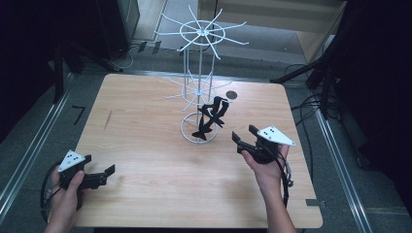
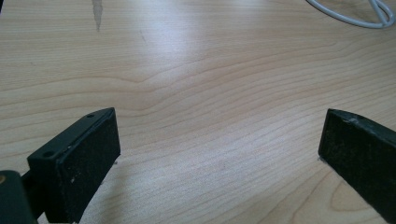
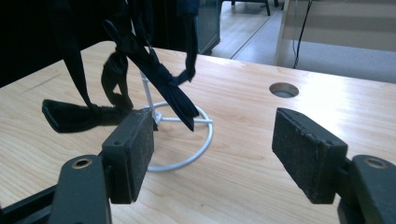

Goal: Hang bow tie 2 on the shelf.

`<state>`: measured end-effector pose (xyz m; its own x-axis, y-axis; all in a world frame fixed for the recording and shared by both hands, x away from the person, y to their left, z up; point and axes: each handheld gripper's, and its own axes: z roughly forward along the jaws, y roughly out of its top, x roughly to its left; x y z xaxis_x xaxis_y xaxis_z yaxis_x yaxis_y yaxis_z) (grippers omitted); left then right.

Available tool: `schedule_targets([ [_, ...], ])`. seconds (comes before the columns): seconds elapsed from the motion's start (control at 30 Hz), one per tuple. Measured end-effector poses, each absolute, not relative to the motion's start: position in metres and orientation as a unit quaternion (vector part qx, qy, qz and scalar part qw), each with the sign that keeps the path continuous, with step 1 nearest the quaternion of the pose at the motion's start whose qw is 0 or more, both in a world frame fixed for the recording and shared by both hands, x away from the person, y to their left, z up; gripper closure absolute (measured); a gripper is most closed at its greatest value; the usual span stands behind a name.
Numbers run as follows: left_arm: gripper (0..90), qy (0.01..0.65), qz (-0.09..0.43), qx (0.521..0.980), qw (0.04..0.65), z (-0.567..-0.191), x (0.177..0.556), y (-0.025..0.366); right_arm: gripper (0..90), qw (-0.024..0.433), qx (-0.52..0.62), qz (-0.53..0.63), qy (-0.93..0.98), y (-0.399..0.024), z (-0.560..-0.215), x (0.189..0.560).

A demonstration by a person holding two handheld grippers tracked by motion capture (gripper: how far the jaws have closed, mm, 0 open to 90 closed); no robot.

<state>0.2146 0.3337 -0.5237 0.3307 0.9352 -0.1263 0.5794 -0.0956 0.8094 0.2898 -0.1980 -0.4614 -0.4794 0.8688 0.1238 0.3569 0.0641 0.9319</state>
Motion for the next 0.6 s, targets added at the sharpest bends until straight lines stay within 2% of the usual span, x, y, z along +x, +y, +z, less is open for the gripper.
schedule_targets([
  [0.6, 0.0, 0.536, 0.22, 0.707, 0.407, -0.524, 0.214, 0.334, 22.7, 0.244, 0.462, 0.504, 0.688, -0.223, -0.483, 0.274],
])
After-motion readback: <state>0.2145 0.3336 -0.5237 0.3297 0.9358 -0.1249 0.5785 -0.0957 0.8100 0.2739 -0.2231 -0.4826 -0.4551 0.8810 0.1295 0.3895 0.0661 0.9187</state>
